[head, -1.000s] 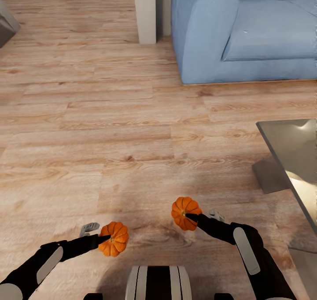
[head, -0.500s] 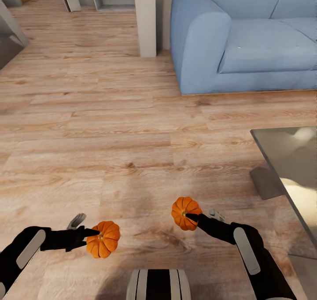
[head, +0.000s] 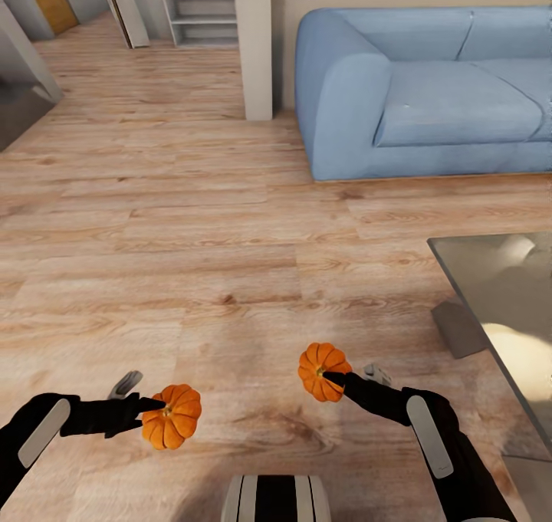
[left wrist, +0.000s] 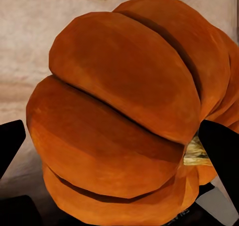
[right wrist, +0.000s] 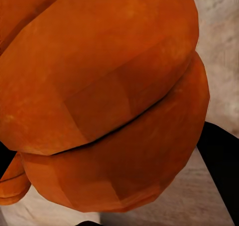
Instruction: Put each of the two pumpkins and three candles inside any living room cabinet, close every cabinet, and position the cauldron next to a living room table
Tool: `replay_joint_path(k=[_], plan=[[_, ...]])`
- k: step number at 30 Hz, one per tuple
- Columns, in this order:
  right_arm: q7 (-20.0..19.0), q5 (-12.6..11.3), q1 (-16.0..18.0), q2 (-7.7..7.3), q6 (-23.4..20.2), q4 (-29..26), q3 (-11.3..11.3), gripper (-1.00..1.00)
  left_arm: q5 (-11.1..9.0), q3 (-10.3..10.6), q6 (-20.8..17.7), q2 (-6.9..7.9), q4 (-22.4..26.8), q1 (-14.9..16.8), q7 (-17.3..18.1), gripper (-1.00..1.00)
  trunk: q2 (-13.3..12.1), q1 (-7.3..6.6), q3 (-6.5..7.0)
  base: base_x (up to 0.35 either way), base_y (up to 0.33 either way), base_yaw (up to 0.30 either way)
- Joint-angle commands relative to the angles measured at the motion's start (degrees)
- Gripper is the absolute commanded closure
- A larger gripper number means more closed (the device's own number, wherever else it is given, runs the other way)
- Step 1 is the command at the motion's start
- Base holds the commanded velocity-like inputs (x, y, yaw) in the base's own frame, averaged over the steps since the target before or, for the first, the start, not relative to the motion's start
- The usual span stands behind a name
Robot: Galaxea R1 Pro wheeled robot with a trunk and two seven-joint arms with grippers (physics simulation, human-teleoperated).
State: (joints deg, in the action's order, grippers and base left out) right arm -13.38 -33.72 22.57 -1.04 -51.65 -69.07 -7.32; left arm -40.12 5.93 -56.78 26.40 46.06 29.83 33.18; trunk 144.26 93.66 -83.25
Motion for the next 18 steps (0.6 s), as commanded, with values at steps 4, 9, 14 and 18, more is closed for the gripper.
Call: replay_joint_path(k=[4,9,14,18], plan=[[-0.51,0.41,0.02,-0.01,-0.25,-0.01,-0.07,1.00,0.20,0.13,-0.09,0.06,-0.01,0.03,0.22,1.00,-0.04,-0.11,0.86,-0.045,0.000,0.000],[-0.51,0.47,0.02,0.24,-0.24,-0.10,0.19,1.00,0.20,0.14,-0.16,0.06,-0.01,0.02,0.22,1.00,-0.11,-0.24,1.96,-0.112,0.000,0.000],[-0.51,0.49,0.02,0.36,-0.27,-0.15,0.32,1.00,0.19,0.13,-0.12,0.06,-0.01,0.01,0.22,1.00,-0.17,-0.37,3.07,-0.006,0.000,0.000],[-0.51,0.53,0.02,0.41,-0.22,-0.36,0.28,1.00,0.22,0.13,-0.16,0.06,-0.01,0.02,0.22,1.00,-0.23,-0.47,3.96,0.000,0.000,0.000]])
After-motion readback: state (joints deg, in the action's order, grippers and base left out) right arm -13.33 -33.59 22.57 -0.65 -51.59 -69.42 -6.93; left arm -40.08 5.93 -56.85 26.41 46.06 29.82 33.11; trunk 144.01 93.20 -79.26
